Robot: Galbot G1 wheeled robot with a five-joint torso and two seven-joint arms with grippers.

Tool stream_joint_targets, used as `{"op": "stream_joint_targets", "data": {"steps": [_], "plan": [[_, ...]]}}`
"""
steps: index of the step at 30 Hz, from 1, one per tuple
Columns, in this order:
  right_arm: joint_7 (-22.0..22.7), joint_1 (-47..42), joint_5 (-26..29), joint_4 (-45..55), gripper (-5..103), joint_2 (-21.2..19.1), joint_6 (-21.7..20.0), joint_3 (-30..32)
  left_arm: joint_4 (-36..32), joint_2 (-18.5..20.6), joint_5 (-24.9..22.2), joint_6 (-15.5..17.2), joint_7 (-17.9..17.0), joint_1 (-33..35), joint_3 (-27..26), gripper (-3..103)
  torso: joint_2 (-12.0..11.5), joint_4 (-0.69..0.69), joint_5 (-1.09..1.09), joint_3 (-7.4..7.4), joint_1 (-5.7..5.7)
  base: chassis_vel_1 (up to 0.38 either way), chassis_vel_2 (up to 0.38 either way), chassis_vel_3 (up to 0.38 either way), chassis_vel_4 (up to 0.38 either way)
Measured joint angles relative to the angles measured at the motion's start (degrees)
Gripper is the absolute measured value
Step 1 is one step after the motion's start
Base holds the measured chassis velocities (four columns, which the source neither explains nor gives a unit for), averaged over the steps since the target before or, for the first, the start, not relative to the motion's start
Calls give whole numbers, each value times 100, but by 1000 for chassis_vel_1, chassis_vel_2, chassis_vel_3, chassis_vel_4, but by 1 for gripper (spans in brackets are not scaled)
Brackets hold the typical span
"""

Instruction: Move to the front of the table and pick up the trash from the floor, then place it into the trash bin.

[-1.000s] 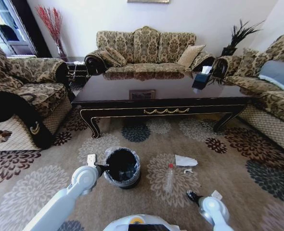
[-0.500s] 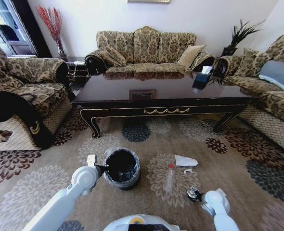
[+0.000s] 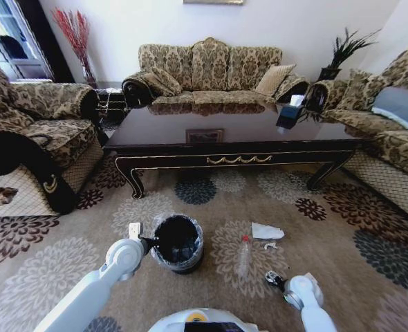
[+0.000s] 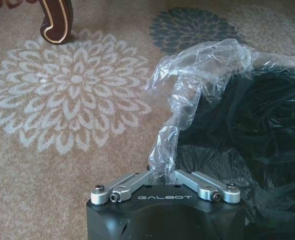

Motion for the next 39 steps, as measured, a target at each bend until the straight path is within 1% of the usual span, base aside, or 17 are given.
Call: {"op": "stream_joint_targets", "data": {"steps": [3,5,6,7,8,10,14,16,21,24,25,27,30,32,36,37,39], "plan": [[-85,23,-52,-56,103,-31,15,-24,0,-8,3,0,2,30,-23,0,0,0,-1,0,0,0,0,0,0],[-221,71,-156,-150,94,-76,56,-49,1,-20,6,0,13,62,-48,0,0,-1,-7,-1,0,0,0,0,0],[-288,81,-208,-181,94,-92,74,-59,3,-22,7,0,14,67,-56,0,1,-1,-8,-1,0,0,0,0,0],[-348,89,-248,-210,89,-110,82,-78,4,-23,12,0,14,72,-68,0,2,-1,-9,-1,-1,0,0,0,0],[-348,89,-248,-210,89,-110,82,-78,4,-23,12,0,14,72,-68,0,2,-1,-9,-1,-1,0,0,0,0],[-431,95,-294,-244,83,-133,94,-101,4,-21,11,0,23,89,-101,0,3,-1,-9,-2,-1,0,0,0,0],[-441,95,-293,-234,73,-130,103,-105,1,-7,12,0,29,102,-134,0,3,0,-4,-2,0,0,0,0,0],[-442,94,-293,-228,73,-127,105,-105,1,-6,13,0,29,102,-135,0,3,1,-3,-1,-1,0,0,0,0],[-426,79,-265,-145,57,-99,109,-108,-32,-6,19,0,31,115,-142,0,1,2,4,0,0,0,0,0,0],[-418,53,-259,-96,54,-97,109,-109,-40,-7,27,0,31,140,-152,0,0,2,5,0,0,0,0,0,0],[-415,40,-255,-71,50,-97,110,-109,-44,-7,29,0,31,147,-155,0,0,2,5,0,0,0,0,0,0],[-395,-44,-223,105,44,-95,107,-107,-54,-15,36,0,31,171,-163,0,-1,2,8,1,0,0,0,0,0],[-375,-130,-174,302,40,-91,87,-101,-54,-29,44,0,31,179,-163,0,-1,1,10,1,0,0,0,0,0],[-318,-246,-105,587,34,-87,18,-82,-48,-56,68,0,31,181,-147,0,-1,0,14,2,1,0,0,0,0],[-269,-375,12,1028,33,-105,-34,12,-41,-90,79,0,33,165,-99,0,-1,1,6,2,1,0,0,0,0],[-213,-491,113,1345,33,-137,-64,71,-33,-104,82,0,34,134,-54,0,-2,1,6,2,1,0,0,0,0],[-194,-546,150,1497,33,-155,-76,99,-29,-110,83,0,33,109,-30,0,-1,1,6,1,1,0,0,0,0]]}}
